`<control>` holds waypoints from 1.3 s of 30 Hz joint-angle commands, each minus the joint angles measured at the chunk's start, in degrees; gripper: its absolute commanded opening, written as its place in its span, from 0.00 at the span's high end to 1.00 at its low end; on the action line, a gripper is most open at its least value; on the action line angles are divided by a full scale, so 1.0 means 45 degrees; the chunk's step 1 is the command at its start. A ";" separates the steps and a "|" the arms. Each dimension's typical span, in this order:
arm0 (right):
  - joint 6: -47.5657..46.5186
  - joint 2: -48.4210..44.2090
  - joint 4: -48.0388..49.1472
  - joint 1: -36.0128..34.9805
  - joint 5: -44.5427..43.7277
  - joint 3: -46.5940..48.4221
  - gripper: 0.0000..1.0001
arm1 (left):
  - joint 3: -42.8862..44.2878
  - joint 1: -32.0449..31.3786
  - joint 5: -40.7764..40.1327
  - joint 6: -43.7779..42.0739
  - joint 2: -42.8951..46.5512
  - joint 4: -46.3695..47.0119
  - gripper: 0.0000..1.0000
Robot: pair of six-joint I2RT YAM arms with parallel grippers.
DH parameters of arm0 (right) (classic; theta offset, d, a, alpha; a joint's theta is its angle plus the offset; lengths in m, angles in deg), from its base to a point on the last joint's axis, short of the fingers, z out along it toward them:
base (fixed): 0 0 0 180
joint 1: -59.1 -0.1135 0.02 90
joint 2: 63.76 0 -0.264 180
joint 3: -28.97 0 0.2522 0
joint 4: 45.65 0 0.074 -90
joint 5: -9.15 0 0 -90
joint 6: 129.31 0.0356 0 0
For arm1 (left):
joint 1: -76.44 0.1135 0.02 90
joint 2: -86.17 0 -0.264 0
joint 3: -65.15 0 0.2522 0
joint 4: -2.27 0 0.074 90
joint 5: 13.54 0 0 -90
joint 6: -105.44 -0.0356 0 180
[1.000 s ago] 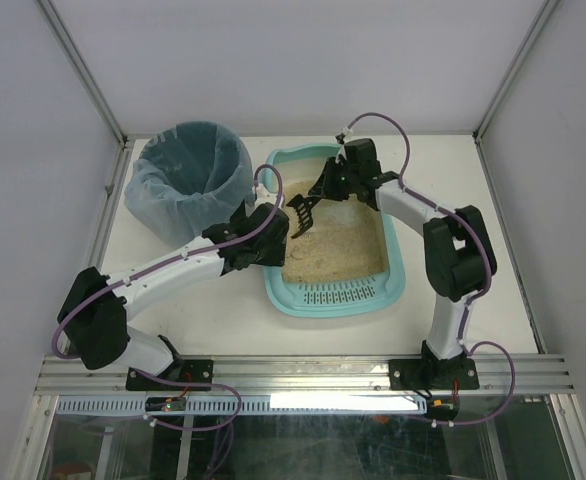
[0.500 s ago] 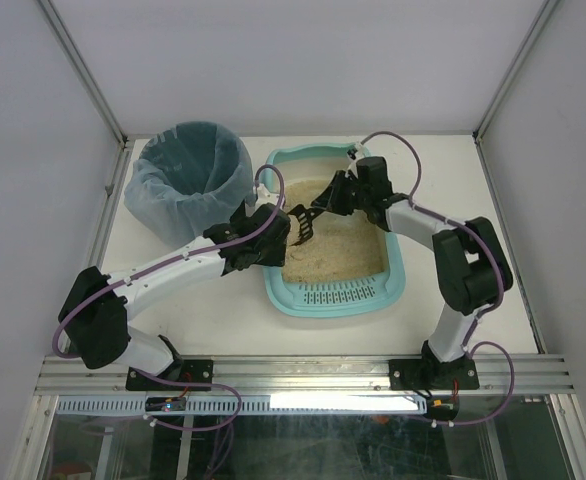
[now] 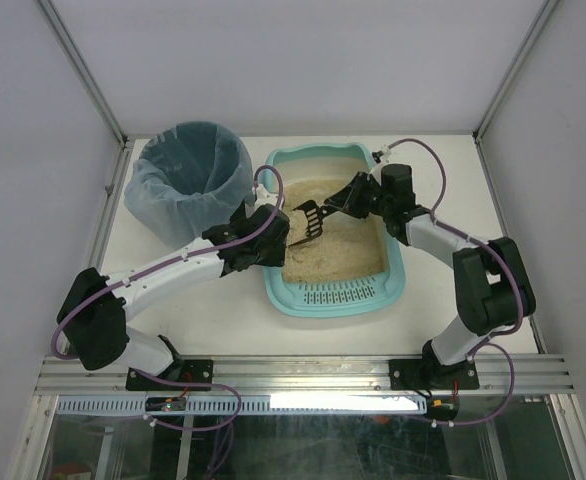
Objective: Clean the litter box
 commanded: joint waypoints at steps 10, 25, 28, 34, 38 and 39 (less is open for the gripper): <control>0.1228 -0.2211 0.2006 0.0971 0.0556 -0.1401 1.00 | -0.0403 0.0053 -0.0901 -0.0936 0.1215 0.1009 0.48; 0.4059 -0.5353 0.3542 0.2919 0.1074 -0.4095 1.00 | -0.0823 0.0058 -0.0197 -0.1882 0.3970 0.2532 0.16; 0.5067 -0.6096 0.4179 0.3510 0.1136 -0.4952 1.00 | -0.0857 0.0048 -0.0020 -0.2408 0.4491 0.2814 0.15; 0.7200 -0.5794 0.7204 0.4195 0.2433 -0.6029 1.00 | -0.0743 0.0057 -0.0127 -0.3507 0.5307 0.3229 0.15; 0.7433 -0.5564 0.6959 0.3851 0.2339 -0.5932 1.00 | -0.0689 0.0058 -0.0421 -0.3962 0.5721 0.3509 0.14; 0.7182 -0.5381 0.7122 0.3497 0.2595 -0.5584 1.00 | -0.0681 0.0058 -0.0543 -0.4074 0.5788 0.3625 0.13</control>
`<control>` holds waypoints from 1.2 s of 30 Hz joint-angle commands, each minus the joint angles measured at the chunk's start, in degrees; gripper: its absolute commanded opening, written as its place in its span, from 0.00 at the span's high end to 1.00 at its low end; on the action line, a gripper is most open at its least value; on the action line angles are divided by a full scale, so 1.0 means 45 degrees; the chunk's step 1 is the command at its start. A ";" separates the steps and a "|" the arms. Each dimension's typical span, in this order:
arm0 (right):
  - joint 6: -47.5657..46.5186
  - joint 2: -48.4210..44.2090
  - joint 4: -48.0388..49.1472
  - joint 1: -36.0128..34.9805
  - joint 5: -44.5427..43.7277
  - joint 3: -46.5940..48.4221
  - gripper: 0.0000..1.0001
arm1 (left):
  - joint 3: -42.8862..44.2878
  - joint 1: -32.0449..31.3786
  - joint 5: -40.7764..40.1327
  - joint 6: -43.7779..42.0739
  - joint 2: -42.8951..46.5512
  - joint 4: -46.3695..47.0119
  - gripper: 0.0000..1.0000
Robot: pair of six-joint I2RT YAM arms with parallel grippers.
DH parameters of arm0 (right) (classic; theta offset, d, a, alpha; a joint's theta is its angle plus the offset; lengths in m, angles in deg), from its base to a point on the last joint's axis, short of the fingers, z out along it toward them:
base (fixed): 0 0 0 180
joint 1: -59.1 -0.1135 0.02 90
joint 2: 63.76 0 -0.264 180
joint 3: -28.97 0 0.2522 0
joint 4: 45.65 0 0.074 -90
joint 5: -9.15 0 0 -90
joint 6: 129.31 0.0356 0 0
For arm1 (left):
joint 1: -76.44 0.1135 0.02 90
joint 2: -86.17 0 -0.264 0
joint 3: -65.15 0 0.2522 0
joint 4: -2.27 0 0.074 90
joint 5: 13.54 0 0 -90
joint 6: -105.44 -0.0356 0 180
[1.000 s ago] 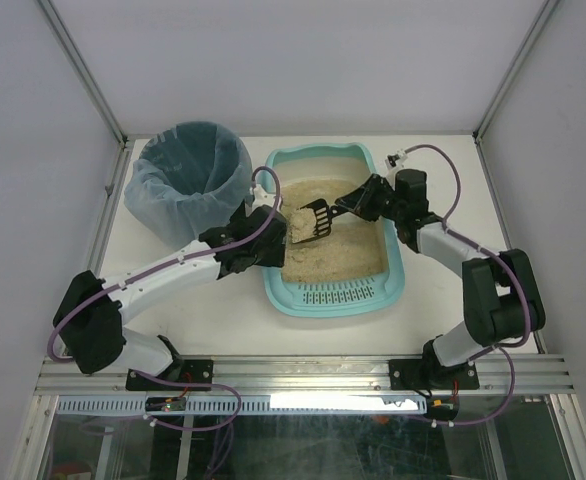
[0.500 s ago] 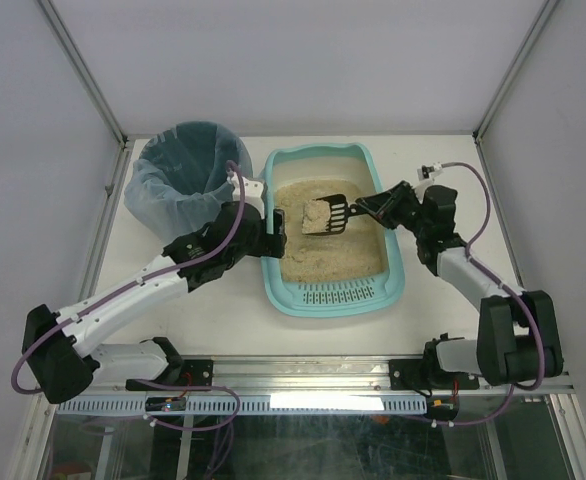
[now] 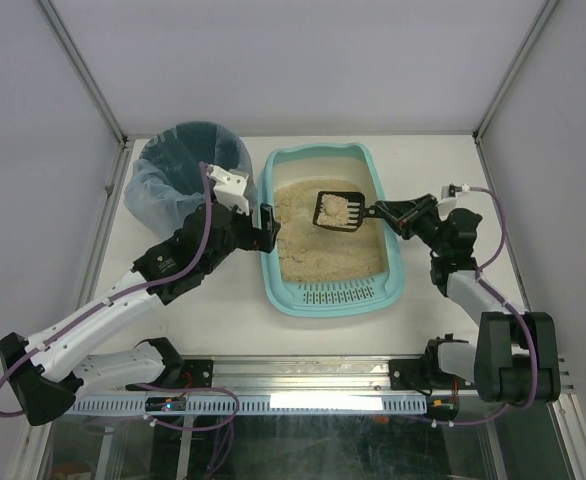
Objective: Clean the litter box
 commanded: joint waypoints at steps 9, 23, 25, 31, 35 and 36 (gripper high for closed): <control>0.1936 0.1108 0.3394 -0.0723 0.0968 0.0255 1.00 | 0.0615 0.0104 -0.0572 -0.1665 0.0108 0.1649 0.12; 0.1622 0.2183 0.3494 -0.1526 0.1199 0.0750 1.00 | -0.0486 0.0189 -0.0691 -0.2454 0.1179 0.2559 0.12; 0.1750 0.1873 0.2919 -0.0737 0.0670 0.0189 1.00 | -0.0457 0.0218 -0.0829 -0.2483 0.1147 0.2537 0.12; 0.1171 0.1970 0.2957 -0.1291 0.0987 0.0492 1.00 | -0.0559 0.0242 -0.0962 -0.2481 0.1239 0.2512 0.12; 0.1540 0.1301 0.2396 0.0062 0.0268 -0.0348 1.00 | -0.0546 0.0259 -0.0961 -0.2476 0.1195 0.2452 0.12; 0.1244 0.1471 0.2497 -0.0343 0.0770 0.0103 1.00 | -0.0595 0.0258 -0.0920 -0.2474 0.1251 0.2447 0.12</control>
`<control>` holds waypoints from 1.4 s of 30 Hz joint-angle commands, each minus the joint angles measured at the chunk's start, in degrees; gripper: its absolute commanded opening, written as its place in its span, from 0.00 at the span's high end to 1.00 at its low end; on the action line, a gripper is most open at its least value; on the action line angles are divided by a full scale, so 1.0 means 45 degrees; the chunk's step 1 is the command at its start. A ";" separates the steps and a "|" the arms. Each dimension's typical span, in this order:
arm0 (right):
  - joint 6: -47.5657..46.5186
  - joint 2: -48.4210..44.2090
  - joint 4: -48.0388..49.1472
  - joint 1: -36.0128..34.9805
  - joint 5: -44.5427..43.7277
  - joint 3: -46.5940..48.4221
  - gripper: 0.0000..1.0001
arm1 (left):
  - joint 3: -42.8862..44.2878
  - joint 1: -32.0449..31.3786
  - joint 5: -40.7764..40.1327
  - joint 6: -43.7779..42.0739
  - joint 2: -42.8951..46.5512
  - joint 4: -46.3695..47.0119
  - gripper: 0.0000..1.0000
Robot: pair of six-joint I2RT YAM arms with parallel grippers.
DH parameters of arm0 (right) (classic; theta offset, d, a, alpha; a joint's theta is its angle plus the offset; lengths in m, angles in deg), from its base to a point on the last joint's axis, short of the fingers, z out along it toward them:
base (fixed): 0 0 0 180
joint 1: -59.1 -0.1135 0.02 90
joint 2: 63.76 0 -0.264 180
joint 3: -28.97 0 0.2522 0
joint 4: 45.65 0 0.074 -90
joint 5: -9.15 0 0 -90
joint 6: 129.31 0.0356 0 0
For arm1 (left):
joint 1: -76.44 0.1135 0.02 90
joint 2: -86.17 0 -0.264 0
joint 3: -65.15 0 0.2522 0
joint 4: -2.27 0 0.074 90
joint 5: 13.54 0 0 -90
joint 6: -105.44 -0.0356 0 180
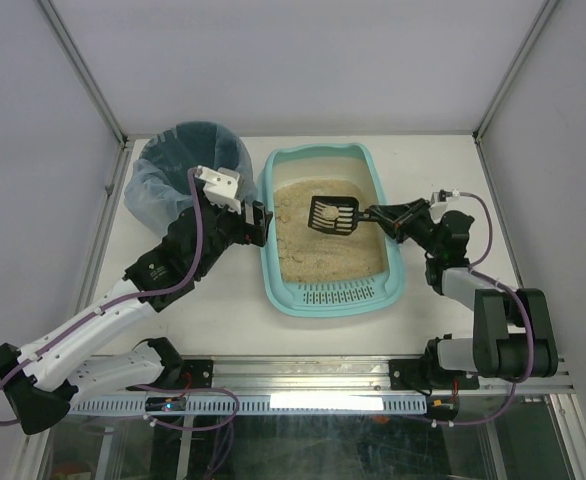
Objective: Clean the litter box
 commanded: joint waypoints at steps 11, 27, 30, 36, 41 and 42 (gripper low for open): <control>-0.1330 -0.0580 -0.0455 -0.0154 0.0388 0.1092 1.00 | -0.0038 0.0279 -0.0387 -0.0287 0.0573 0.0695 0.11; -0.1182 -0.1273 -0.1349 0.0205 -0.0136 0.0837 1.00 | 0.0026 0.0608 -0.0379 -0.0049 0.0730 0.0599 0.12; -0.1064 -0.1134 -0.0955 -0.0095 -0.0146 0.0864 1.00 | -0.0032 0.0676 -0.0390 0.0081 0.0970 0.0606 0.12; -0.1424 -0.1685 -0.2258 0.0221 -0.0592 0.0960 1.00 | -0.0079 0.0903 -0.0295 0.0195 0.1244 0.0690 0.13; -0.1451 -0.1740 -0.2634 -0.0217 -0.0175 0.1676 1.00 | -0.0154 0.1140 -0.0434 0.0190 0.1659 0.0898 0.12; -0.1512 -0.1909 -0.3223 -0.0245 -0.0346 0.1822 1.00 | -0.0144 0.1294 -0.0346 0.0244 0.1766 0.0921 0.13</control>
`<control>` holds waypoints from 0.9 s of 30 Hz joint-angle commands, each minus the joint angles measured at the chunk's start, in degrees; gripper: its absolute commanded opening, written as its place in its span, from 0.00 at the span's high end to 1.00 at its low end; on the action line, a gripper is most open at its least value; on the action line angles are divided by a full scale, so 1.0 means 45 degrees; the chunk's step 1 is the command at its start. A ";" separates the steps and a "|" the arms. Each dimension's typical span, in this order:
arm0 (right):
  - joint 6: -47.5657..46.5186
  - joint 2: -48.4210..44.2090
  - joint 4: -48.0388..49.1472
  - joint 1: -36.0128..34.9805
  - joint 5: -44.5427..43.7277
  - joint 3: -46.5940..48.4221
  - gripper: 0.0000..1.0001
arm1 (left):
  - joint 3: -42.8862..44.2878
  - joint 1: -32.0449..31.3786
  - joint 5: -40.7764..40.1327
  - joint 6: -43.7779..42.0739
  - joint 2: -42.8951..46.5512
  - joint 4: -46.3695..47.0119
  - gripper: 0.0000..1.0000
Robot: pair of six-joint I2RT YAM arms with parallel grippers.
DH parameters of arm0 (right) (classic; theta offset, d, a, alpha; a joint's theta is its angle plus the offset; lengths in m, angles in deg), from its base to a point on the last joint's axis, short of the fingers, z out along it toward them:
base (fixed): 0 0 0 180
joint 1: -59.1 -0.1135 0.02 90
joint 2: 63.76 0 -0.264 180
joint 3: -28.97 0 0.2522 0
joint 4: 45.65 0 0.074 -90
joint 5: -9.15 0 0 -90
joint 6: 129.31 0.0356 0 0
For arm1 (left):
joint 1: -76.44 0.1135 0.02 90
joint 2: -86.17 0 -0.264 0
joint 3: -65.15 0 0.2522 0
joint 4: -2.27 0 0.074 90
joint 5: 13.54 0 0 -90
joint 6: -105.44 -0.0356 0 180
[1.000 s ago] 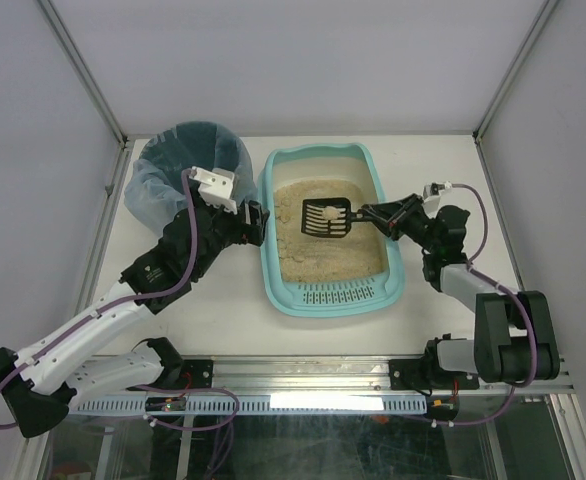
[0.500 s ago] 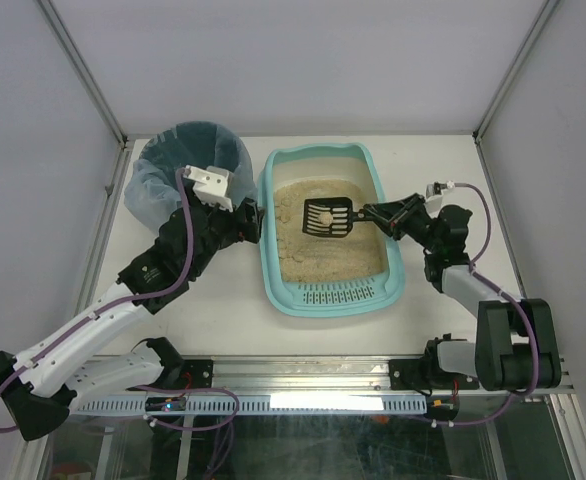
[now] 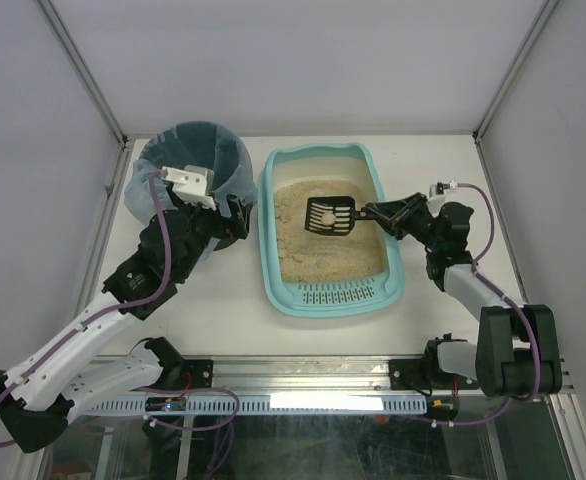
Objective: Clean the litter box
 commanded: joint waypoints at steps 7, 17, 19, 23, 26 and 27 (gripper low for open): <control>-0.0774 -0.1242 -0.3332 -0.0799 -0.1298 0.3247 1.00 | -0.0421 0.1641 0.0125 0.0704 0.1554 0.1222 0.12; -0.1504 0.1130 -0.4750 -0.3396 -0.3204 0.8343 1.00 | -0.0944 0.1780 -0.2061 0.0876 0.3235 0.1230 0.12; -0.1888 0.2017 -0.5165 -0.3958 -0.3567 0.9630 1.00 | -0.1054 0.1805 -0.2532 0.1061 0.3555 0.1228 0.11; -0.2669 0.3859 -0.5769 -0.4938 -0.3999 1.2066 1.00 | -0.1262 0.1870 -0.3392 0.1229 0.3967 0.1221 0.11; -0.3433 0.5261 -0.6314 -0.5728 -0.4331 1.4204 1.00 | -0.1258 0.1884 -0.3507 0.1174 0.3989 0.1231 0.11; -0.3789 0.5717 -0.6516 -0.5959 -0.4448 1.4892 1.00 | -0.1250 0.1902 -0.3537 0.1156 0.3980 0.1217 0.11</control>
